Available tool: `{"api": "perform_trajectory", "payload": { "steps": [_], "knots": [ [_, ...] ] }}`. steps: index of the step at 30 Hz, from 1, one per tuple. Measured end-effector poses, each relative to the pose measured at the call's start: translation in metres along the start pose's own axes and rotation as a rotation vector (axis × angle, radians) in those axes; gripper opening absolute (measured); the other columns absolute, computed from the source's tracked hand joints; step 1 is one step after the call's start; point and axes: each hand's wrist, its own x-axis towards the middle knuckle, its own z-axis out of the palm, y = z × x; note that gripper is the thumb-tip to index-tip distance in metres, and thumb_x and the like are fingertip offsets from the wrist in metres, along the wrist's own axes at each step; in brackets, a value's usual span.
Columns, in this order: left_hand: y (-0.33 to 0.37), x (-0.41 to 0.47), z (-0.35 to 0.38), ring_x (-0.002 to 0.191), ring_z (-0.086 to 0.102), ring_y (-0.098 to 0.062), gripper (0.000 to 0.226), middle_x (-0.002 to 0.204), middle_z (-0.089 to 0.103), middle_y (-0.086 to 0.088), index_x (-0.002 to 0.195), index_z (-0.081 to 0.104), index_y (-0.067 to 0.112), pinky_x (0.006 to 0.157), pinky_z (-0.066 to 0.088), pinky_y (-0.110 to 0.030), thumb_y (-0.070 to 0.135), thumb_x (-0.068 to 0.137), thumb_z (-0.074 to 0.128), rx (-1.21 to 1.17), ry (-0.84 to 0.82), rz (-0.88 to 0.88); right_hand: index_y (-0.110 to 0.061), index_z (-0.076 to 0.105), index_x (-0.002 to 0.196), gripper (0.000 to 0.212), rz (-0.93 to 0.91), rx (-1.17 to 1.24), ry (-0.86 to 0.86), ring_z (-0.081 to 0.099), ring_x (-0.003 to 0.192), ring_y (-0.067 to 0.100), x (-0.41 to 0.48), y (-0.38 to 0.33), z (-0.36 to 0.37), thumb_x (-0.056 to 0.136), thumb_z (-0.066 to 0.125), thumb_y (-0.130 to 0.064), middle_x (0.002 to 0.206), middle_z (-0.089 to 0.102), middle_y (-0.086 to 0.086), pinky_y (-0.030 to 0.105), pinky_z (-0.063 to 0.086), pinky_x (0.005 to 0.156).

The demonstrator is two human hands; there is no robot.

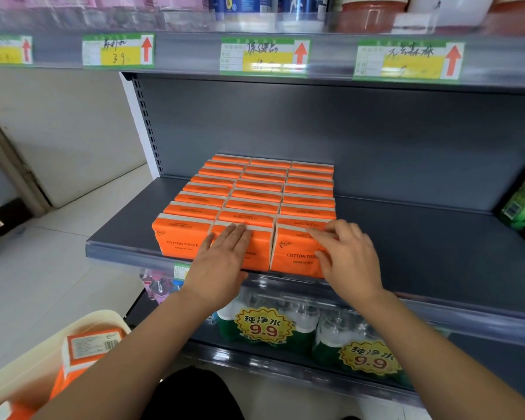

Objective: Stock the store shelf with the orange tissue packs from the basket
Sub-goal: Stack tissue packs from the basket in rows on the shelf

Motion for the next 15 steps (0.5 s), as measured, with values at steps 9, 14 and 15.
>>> {"api": "perform_trajectory", "payload": {
  "steps": [9,14,15],
  "knots": [
    [-0.0002,-0.0004,-0.0023,0.148,0.001,-0.017,0.077,0.161,0.000,0.000,0.153,0.003,0.017,0.121,0.004,-0.040,0.036,0.095,0.050,0.007,-0.016,-0.006,-0.018,0.073,0.109,0.050,-0.082,-0.120,0.040,0.058,0.076,0.030,0.0012,0.0023,0.0020,0.063,0.083,0.000,0.087,0.060,0.010,0.040,0.050,0.063],
    [0.0007,-0.0007,-0.0020,0.148,0.000,-0.017,0.077,0.161,-0.001,-0.001,0.153,0.001,0.016,0.120,0.003,-0.039,0.036,0.096,0.050,0.013,-0.022,-0.005,-0.016,0.070,0.110,0.045,-0.099,-0.124,0.022,0.062,0.088,0.030,-0.0010,-0.0025,0.0028,0.067,0.084,-0.017,0.100,0.064,0.011,0.041,0.055,0.062],
    [0.0009,-0.0004,-0.0017,0.148,0.000,-0.017,0.078,0.161,-0.001,-0.001,0.153,0.001,0.016,0.120,0.002,-0.039,0.036,0.096,0.050,0.017,-0.020,-0.006,-0.017,0.070,0.110,0.046,-0.100,-0.121,0.015,0.061,0.088,0.029,0.0005,-0.0040,0.0043,0.066,0.085,-0.021,0.099,0.064,0.010,0.040,0.056,0.060]
  ]
}}
